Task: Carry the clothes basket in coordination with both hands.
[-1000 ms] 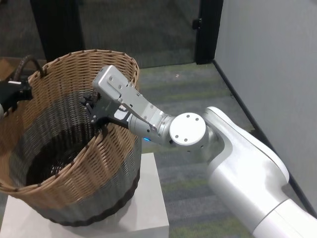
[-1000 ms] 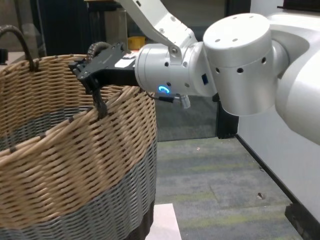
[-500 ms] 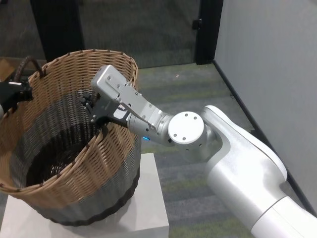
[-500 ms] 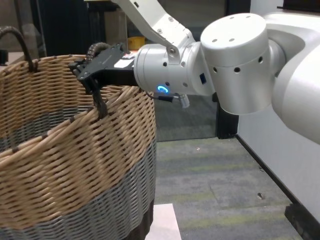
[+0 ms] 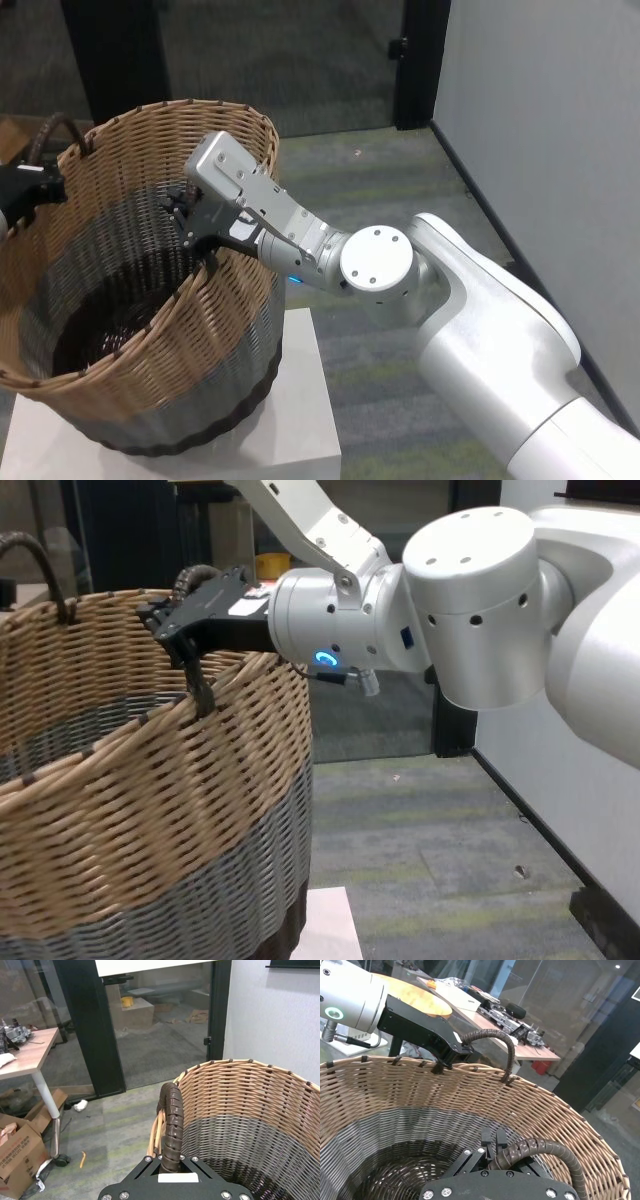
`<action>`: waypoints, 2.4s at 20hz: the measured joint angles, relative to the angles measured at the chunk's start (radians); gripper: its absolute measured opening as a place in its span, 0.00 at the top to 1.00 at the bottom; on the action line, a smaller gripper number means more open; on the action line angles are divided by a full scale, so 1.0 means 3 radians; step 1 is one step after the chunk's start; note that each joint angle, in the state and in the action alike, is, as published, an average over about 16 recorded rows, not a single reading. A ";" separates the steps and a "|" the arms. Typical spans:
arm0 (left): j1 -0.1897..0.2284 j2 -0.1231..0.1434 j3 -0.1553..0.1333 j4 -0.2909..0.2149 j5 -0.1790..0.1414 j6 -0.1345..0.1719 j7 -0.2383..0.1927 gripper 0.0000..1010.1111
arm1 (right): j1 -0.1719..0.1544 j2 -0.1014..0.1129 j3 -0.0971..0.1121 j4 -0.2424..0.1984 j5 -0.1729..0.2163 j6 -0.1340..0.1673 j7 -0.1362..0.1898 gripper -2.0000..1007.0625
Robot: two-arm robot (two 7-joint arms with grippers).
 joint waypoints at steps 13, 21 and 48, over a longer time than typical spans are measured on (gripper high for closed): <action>0.0002 0.0003 0.0004 -0.0004 -0.0003 -0.0001 0.0003 1.00 | -0.0006 0.0004 0.0003 -0.0011 0.0006 0.0003 0.0005 0.75; 0.0003 0.0004 0.0004 -0.0005 -0.0004 -0.0002 0.0003 1.00 | -0.0008 0.0005 0.0004 -0.0013 0.0008 0.0004 0.0005 0.50; 0.0003 0.0004 0.0005 -0.0006 -0.0005 -0.0005 0.0003 1.00 | -0.0010 0.0006 0.0005 -0.0016 0.0010 0.0004 0.0005 0.00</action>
